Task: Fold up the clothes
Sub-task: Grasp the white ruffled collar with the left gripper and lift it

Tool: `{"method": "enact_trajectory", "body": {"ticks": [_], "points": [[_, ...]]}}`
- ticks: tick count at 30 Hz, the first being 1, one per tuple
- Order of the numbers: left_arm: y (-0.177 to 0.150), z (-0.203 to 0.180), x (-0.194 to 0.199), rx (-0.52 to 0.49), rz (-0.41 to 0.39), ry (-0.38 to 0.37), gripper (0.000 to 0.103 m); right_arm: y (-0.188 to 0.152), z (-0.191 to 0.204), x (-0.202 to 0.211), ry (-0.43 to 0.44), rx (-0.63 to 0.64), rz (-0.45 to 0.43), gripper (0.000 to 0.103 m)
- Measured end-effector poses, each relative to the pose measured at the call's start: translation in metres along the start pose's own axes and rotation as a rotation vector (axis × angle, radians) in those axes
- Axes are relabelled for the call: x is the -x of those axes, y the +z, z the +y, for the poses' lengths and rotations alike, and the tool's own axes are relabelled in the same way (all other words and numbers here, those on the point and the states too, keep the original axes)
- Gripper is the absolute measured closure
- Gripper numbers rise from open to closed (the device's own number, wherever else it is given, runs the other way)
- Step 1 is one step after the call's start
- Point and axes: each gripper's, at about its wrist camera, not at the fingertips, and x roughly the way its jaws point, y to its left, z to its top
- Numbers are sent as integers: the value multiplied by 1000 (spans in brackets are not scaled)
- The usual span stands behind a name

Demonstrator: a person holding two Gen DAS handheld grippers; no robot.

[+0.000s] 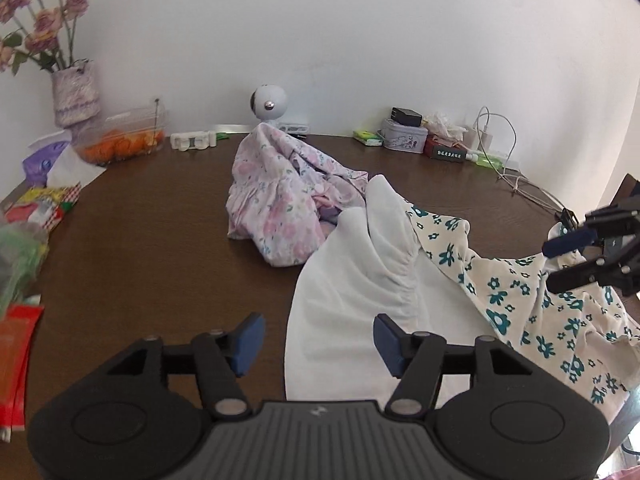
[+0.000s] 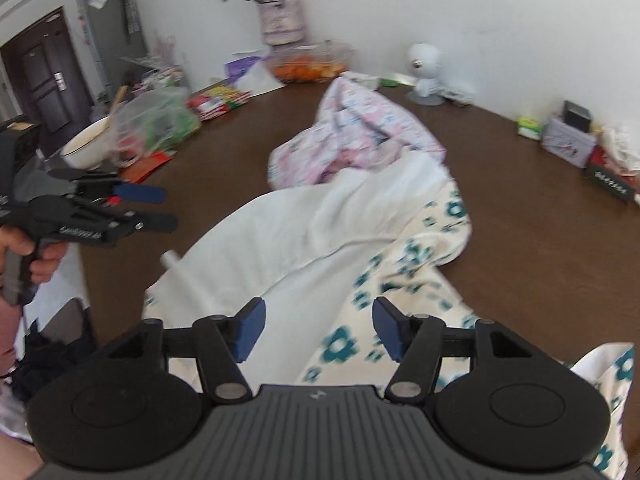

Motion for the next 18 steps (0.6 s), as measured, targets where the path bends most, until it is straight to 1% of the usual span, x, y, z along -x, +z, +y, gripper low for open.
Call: {"method": "enact_trajectory", "body": {"ticks": [3, 6, 8, 10, 11, 12, 13, 14, 15, 17, 18], "points": [[21, 2, -50, -27, 89, -15, 43, 38, -30, -41, -96, -48, 4, 40], [24, 8, -91, -39, 156, -15, 44, 64, -55, -88, -151, -78, 45, 37], [25, 12, -104, -30, 163, -36, 45, 74, -69, -112, -149, -108, 68, 37], [24, 17, -110, -14, 157, -64, 47, 82, -79, -132, -103, -163, 57, 37], [24, 19, -113, -7, 154, -77, 54, 87, -80, -138, -65, -195, 47, 37], [24, 21, -116, 1, 150, -91, 59, 90, -79, -144, -48, -205, 45, 37], [24, 23, -118, 7, 149, -107, 61, 93, -78, -149, -33, -214, 43, 37], [24, 24, -120, 13, 151, -124, 76, 96, -74, -155, -46, -206, 49, 37], [24, 25, -122, 19, 152, -141, 93, 98, -71, -161, -63, -198, 58, 41], [24, 24, -124, 15, 151, -143, 99, 102, -67, -172, -67, -211, 91, 56], [24, 22, -125, 11, 150, -138, 101, 102, -67, -176, -52, -230, 111, 80]]}}
